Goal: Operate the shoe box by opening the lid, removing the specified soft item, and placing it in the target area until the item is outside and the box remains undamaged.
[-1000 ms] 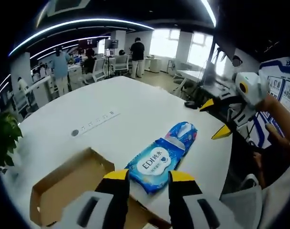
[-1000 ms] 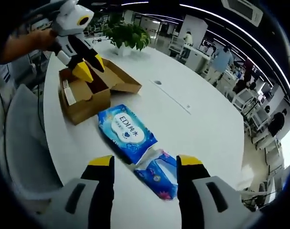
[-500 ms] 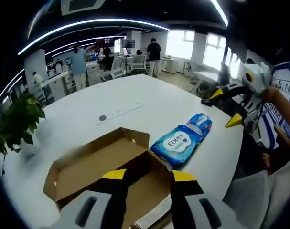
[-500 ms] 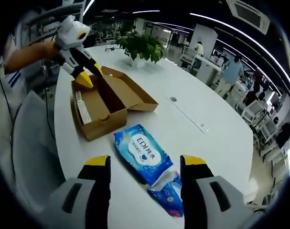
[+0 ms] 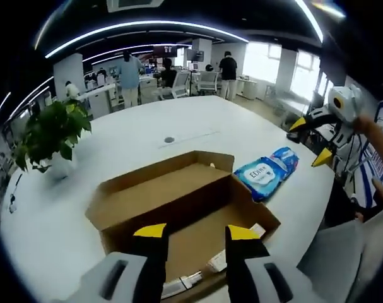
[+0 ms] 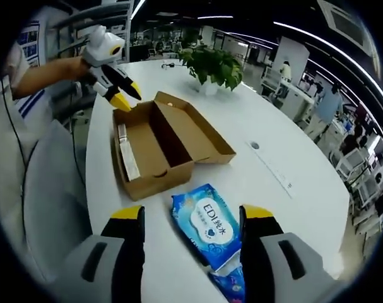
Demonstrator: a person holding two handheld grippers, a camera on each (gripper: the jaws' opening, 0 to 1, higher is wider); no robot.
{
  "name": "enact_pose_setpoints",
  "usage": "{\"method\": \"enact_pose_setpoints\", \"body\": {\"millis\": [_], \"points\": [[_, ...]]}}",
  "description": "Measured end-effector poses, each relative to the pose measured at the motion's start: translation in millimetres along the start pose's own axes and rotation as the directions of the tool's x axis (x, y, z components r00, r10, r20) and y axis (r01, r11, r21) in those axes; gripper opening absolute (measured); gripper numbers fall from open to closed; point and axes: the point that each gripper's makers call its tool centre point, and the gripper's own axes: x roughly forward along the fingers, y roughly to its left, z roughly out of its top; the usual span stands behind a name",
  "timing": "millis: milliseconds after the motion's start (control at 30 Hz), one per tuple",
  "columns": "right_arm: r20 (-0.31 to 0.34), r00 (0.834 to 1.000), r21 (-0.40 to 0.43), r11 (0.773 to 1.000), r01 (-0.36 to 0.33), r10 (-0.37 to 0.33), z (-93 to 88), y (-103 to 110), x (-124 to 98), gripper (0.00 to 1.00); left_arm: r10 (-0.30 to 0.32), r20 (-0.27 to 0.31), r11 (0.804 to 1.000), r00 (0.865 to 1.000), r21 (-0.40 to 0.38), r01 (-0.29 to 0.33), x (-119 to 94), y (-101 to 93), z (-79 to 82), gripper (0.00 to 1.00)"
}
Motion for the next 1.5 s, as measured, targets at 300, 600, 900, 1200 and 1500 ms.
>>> {"method": "enact_pose_setpoints", "body": {"millis": [300,600,900,1200,1500], "points": [[-0.009,0.994,-0.061,0.992,-0.112,0.112,15.9,24,28,0.56,0.088,-0.024,0.994,0.996,-0.058,-0.090,-20,35.6,-34.0,0.36],[-0.061,0.976,-0.135,0.967,-0.214,0.207,20.6,46,58,0.56,0.173,-0.076,0.976,0.982,-0.118,-0.181,-34,65.8,-74.2,0.33],[-0.109,0.954,-0.198,0.934,-0.296,0.279,20.9,66,86,0.53,0.199,-0.106,0.955,0.974,-0.204,-0.217,-36,80.5,-105.0,0.28],[-0.170,0.933,-0.223,0.910,-0.351,0.318,15.3,76,112,0.49,0.211,-0.106,0.926,0.972,-0.298,-0.233,-32,87.6,-120.3,0.18],[-0.213,0.914,-0.232,0.891,-0.390,0.345,12.8,83,128,0.49,0.213,-0.119,0.907,0.970,-0.344,-0.242,-29,92.2,-132.1,0.09]]}}
